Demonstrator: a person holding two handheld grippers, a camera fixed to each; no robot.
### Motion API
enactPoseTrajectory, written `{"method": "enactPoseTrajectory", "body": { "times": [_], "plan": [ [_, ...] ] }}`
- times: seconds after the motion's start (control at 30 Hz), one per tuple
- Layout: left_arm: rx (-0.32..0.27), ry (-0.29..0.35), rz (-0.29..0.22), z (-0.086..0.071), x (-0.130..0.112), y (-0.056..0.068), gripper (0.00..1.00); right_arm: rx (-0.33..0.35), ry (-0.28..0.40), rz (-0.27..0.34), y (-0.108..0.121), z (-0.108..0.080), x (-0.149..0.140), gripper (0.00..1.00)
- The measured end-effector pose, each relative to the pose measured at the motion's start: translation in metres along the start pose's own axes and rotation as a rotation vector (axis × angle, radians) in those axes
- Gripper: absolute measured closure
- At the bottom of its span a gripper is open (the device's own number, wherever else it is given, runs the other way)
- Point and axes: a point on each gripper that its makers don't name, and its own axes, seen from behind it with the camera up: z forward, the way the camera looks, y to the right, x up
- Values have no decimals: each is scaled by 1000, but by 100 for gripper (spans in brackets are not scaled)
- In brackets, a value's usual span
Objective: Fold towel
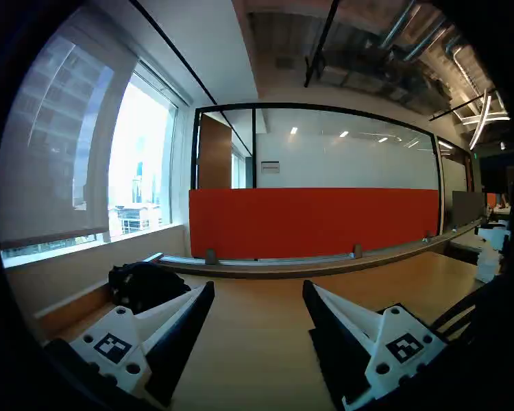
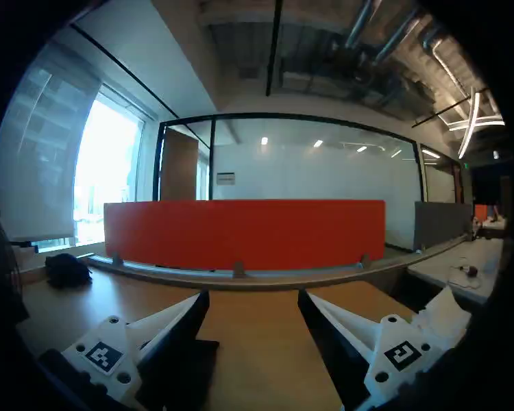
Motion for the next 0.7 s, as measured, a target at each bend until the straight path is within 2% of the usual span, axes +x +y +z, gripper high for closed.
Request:
{"method": "enactPoseTrajectory", "body": {
  "times": [0.2,0.4,0.7],
  "plan": [
    [-13,-28,6,-2,35,3,5,2,-10,-5,-3,1,27,0],
    [-45,-60,9,4,52,9,5,9,-25,-22,-9,8,44,0],
    [-159,-125,90,13,58,30,5,125,-97,-87,-40,15,47,0]
  ]
}}
